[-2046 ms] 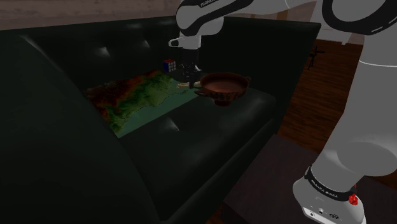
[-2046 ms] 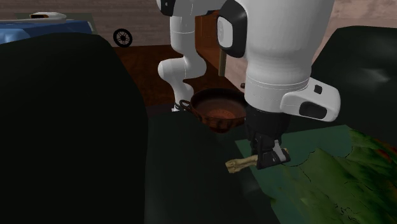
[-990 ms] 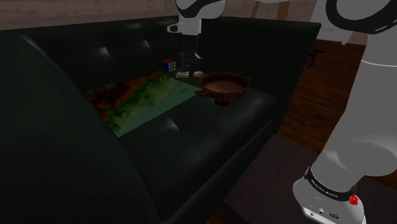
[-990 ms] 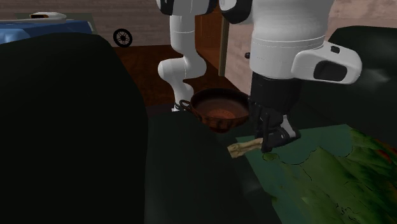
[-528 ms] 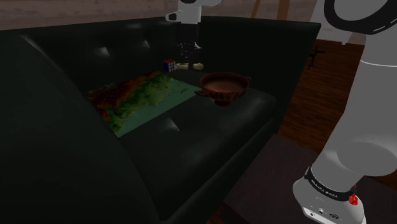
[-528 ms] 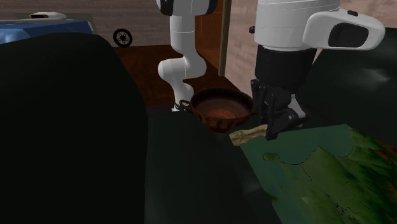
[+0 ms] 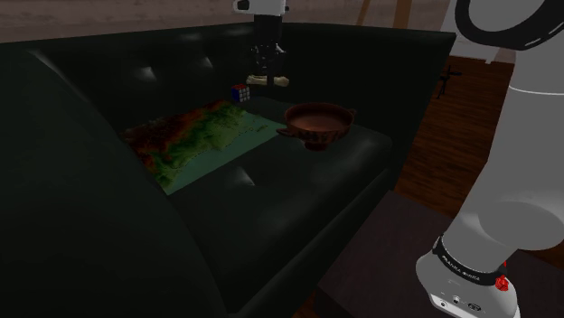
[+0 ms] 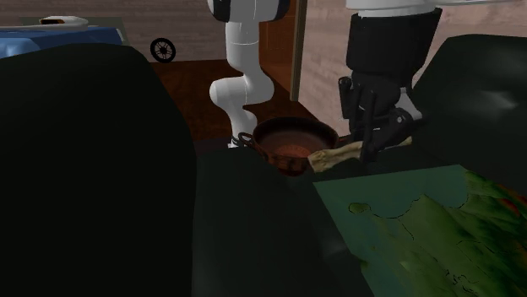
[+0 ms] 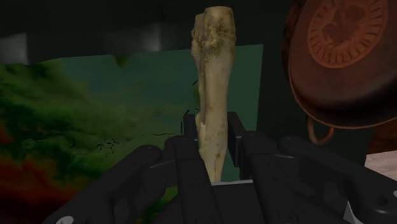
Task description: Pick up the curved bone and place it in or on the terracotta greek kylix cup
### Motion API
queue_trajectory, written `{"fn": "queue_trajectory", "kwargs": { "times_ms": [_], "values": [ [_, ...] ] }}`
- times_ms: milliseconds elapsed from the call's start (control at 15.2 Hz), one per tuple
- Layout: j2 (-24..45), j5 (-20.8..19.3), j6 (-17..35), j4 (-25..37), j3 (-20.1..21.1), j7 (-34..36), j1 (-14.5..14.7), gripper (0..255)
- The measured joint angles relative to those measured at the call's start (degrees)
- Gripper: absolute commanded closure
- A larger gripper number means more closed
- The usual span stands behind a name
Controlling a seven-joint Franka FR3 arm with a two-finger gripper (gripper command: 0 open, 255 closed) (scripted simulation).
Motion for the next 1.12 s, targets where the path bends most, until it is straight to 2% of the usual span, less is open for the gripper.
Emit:
{"fn": "queue_trajectory", "kwargs": {
  "times_ms": [462,1122],
  "values": [
    [2.1,0.0,-6.0,8.1,0.0,0.6,-0.1,255],
    [-21.8,0.2,0.0,-22.0,-0.4,-0.9,-0.5,255]
  ]
}}
